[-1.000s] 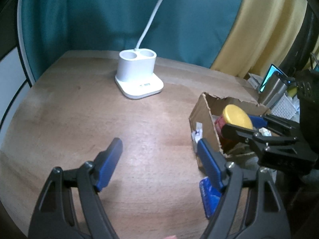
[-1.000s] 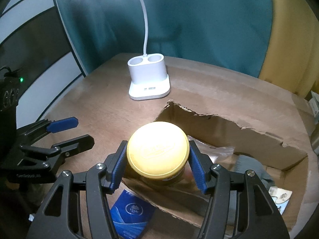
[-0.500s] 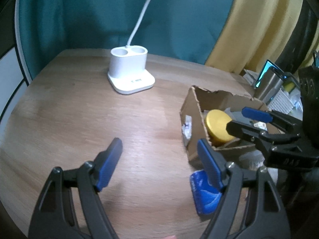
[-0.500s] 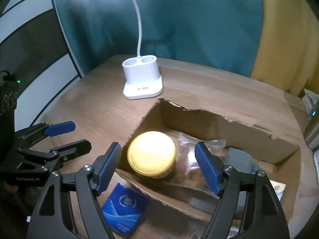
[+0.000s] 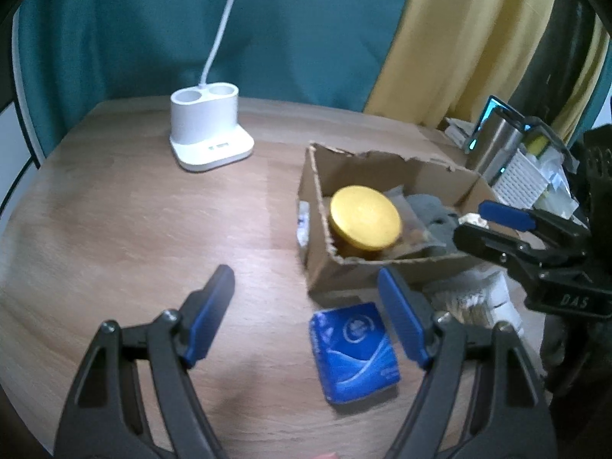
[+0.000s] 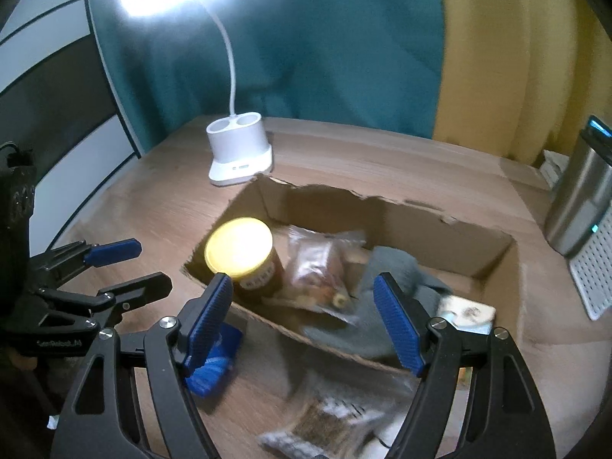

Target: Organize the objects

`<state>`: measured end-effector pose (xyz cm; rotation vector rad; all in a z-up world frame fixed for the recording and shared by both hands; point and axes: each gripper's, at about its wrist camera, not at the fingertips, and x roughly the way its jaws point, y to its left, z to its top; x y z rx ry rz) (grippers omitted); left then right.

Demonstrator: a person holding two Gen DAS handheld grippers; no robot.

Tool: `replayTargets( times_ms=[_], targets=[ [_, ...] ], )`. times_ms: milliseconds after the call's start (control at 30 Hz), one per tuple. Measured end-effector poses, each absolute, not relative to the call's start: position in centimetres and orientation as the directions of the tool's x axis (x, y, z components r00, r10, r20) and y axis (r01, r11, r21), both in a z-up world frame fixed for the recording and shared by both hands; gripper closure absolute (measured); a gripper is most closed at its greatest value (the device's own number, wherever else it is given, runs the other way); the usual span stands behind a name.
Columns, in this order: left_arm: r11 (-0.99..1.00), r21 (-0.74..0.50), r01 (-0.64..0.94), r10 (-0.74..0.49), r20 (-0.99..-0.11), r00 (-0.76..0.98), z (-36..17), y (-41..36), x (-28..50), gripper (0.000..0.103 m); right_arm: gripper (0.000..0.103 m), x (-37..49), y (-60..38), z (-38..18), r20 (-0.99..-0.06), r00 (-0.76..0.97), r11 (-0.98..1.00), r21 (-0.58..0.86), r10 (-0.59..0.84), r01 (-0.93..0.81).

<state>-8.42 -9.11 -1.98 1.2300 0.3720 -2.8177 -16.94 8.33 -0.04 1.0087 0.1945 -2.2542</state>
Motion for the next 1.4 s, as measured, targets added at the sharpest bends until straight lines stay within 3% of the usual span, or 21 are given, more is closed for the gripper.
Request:
replayTargets(
  times_ms=[767, 1200, 1400],
  targets=[
    [-0.983, -0.165, 0.079, 0.074, -0.75, -0.658, -3.3, -3.3, -8.1, 0.024, 0.024, -14.1, 16.7, -0.7, -0.701, -0.561, -0.849, 0.121, -0.44, 0.514],
    [-0.99, -0.119, 0.081, 0.044, -0.785, -0.618, -5.6, -2.2, -7.8, 0.024, 0.024, -13.2, 19.0, -3.9, -0.755, -0.53, -0.881, 0.132, -0.386, 0.454],
    [-0.992, -0.091, 0.093, 0.019, -0.807, -0.59, -6.8, -2.1, -8.1, 0.024, 0.035, -13.0, 19.4, -5.3, -0.776, -0.507, -0.883, 0.133, -0.375, 0.45]
  ],
)
